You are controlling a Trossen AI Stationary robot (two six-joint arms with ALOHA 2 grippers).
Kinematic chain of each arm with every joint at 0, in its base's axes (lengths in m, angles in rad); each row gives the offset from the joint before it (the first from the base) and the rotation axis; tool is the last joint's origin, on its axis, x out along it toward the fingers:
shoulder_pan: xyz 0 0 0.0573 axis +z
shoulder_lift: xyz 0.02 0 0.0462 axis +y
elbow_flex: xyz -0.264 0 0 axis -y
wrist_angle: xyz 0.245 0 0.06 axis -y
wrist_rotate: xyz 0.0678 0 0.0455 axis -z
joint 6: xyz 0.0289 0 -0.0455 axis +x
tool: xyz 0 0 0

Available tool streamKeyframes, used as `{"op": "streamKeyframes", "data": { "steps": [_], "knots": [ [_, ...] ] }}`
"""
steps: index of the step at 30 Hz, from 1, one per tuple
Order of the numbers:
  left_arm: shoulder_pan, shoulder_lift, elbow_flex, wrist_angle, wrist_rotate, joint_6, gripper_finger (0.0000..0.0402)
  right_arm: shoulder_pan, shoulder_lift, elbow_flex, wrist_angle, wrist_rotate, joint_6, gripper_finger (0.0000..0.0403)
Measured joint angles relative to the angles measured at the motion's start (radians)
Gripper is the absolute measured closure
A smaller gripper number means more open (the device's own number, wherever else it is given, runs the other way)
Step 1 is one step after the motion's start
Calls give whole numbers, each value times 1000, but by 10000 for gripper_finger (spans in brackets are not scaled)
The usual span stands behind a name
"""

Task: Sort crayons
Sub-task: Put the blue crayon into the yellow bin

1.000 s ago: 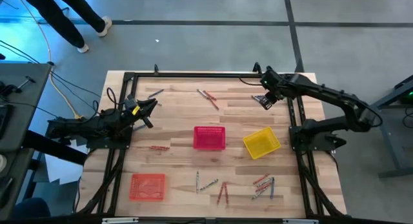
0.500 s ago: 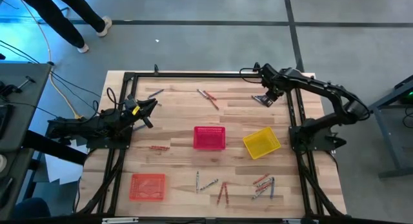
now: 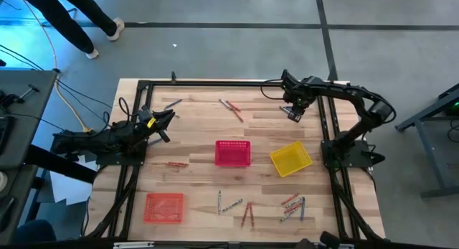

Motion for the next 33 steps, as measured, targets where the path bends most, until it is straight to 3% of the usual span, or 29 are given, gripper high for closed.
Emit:
{"op": "streamKeyframes", "data": {
  "steps": [18,33],
  "knots": [
    [0,0,0,-3,0,0,346,0,102,0,91,80,25,281],
    [0,0,0,-2,0,-1,346,-3,115,1,148,78,20,281]
  ]
}}
